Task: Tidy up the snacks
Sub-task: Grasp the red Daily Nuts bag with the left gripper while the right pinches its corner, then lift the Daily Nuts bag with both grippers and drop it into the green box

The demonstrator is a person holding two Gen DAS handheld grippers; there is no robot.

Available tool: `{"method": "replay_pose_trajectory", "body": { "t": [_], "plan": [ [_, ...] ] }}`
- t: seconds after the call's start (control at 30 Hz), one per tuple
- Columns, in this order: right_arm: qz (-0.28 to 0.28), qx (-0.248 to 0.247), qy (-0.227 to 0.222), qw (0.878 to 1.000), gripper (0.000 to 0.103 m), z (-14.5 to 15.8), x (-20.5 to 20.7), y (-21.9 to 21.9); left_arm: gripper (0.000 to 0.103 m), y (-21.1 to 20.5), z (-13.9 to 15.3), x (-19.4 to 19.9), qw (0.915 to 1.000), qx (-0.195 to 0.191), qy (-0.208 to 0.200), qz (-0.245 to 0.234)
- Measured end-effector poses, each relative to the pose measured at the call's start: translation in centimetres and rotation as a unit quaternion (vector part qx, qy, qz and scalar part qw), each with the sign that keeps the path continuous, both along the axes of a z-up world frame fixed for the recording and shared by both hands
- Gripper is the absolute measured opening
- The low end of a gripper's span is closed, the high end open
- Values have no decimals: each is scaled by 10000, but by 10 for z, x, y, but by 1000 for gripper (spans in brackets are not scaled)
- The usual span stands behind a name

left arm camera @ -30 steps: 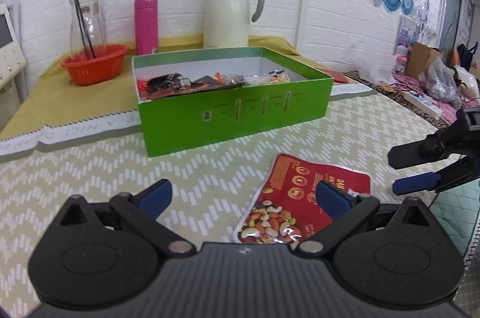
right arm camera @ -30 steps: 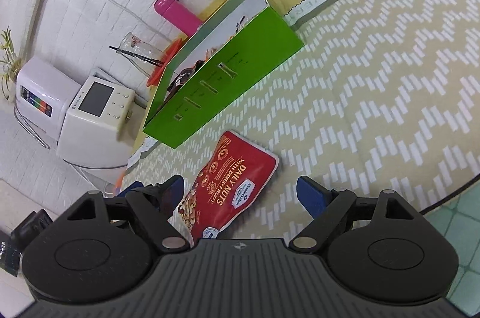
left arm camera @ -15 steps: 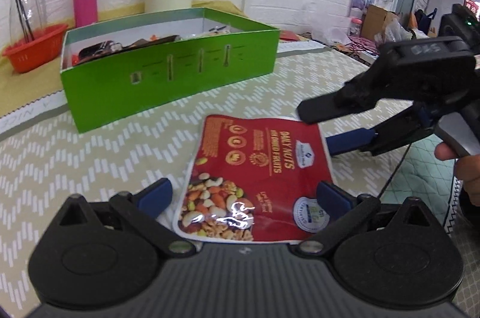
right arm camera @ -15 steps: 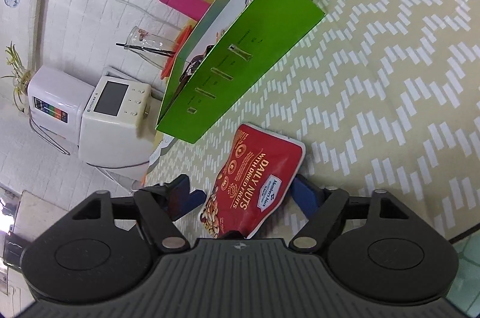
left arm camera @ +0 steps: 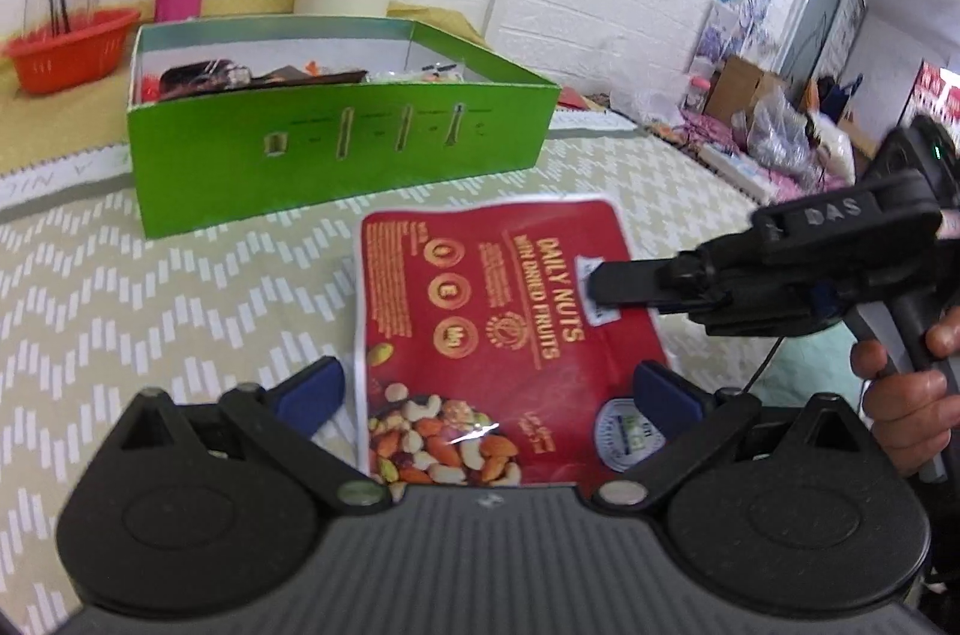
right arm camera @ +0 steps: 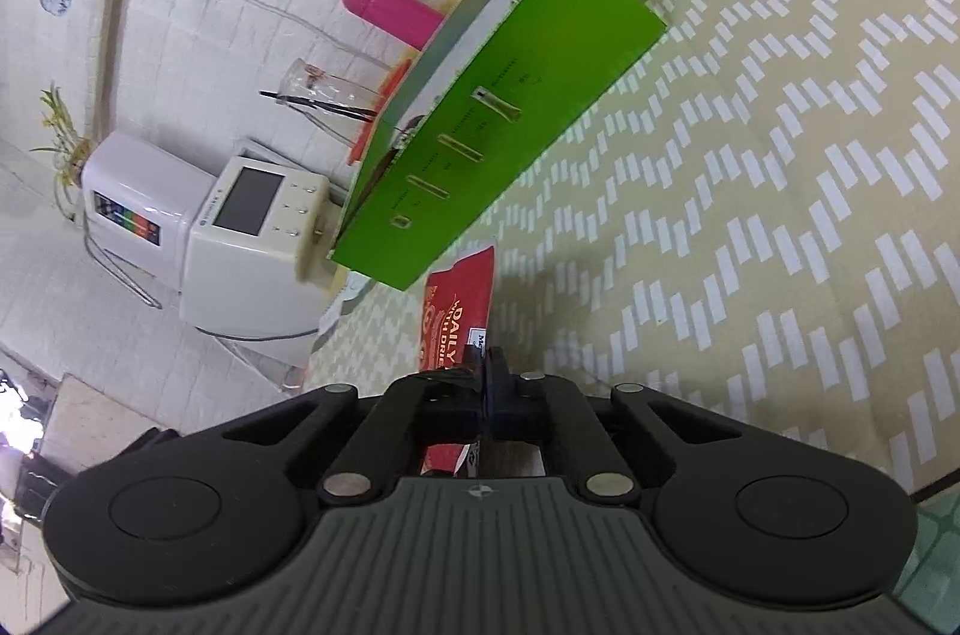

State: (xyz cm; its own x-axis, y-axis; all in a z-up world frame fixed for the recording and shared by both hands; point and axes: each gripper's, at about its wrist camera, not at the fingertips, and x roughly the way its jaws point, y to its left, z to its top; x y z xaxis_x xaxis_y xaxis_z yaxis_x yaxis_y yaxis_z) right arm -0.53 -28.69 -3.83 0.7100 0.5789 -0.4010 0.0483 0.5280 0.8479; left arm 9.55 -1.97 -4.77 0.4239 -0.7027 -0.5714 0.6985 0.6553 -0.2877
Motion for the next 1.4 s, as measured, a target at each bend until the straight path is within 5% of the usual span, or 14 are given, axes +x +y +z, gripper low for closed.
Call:
{"method": "replay_pose_trajectory", "body": {
  "t": [0.17,0.37,0.5,0.53,0.73,0.77,0.8,0.83,0.97,1.13,1.2,1.27,1.3,1.4],
  "plan": [
    [109,358,-387,9986,3,9,-6,-7,102,13,-2,11,9948,-783,647,16],
    [46,-95,-392,9992,4,15,-6,-9,61,15,-1,6,9897,-1001,977,316],
    [-62,-555,-592,9967,3,25,-8,-11,21,20,1,2,9872,-1184,992,404],
    [-46,-549,-634,9965,3,27,-7,-12,19,20,1,1,9869,-1199,1025,350],
    [201,-898,-1141,9892,4,54,-16,-2,21,24,4,-3,9858,-1449,840,127],
    [353,-865,-1307,9870,4,63,-18,0,27,26,5,-3,9842,-1570,820,85],
    [482,-866,-1467,9842,4,72,-20,2,57,29,5,-3,9828,-1661,801,81],
    [575,-905,-1602,9812,5,81,-23,4,64,32,5,-2,9800,-1818,812,67],
    [843,-762,-1998,9732,5,110,-29,1,79,50,9,-2,9593,-2670,911,-123],
    [1135,724,-2016,9702,4,98,-17,-23,84,58,30,-16,9264,-3549,816,-951],
    [1120,1303,-2042,9637,4,84,-14,-31,79,54,40,-27,9291,-3470,694,-1073],
    [985,1415,-1943,9657,4,73,-11,-35,48,47,50,-39,9409,-3184,502,-1035],
    [950,1300,-1877,9689,4,70,-10,-34,19,43,53,-43,9492,-2968,421,-961],
    [806,578,-1882,9771,4,71,-12,-30,19,30,52,-43,9684,-2357,452,-672]
  ]
}}
